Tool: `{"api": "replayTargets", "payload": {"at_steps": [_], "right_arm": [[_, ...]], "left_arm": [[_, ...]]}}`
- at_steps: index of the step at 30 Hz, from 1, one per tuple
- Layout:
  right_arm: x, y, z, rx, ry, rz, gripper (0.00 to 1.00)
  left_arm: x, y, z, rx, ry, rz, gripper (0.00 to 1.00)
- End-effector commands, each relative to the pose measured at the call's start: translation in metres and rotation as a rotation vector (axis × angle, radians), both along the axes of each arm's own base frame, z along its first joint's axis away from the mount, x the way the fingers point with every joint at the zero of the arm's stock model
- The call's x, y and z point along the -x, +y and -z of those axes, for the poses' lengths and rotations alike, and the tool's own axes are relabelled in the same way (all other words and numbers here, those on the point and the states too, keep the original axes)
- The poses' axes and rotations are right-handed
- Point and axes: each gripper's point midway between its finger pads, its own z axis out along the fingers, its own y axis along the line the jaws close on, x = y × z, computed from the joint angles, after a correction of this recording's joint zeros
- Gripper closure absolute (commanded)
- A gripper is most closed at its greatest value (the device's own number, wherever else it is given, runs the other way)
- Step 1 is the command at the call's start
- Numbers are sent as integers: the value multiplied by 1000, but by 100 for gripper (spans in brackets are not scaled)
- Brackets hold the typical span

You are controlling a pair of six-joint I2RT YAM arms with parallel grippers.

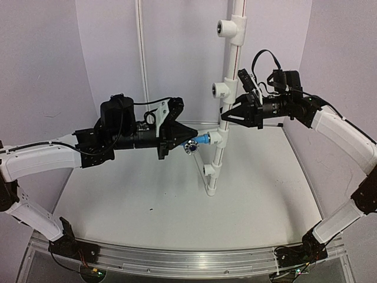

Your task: Install the water faucets

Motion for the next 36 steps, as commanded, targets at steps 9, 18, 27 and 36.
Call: {"api": "replayTargets", "payload": {"at_steps": [9, 18, 27, 36], "right_arm": [[5, 0, 10, 45, 230, 24, 100], [3, 2, 9, 43, 231, 24, 100], [3, 2, 12, 46, 237, 24, 100], [3, 3, 12, 44, 241, 17, 100]], "left_arm": [[26, 3, 5, -1, 64, 94, 100], [26, -2, 31, -24, 109, 75, 100], [6, 2, 57, 63, 150, -42, 100], [-27, 19, 57, 209, 204, -135, 100]]}}
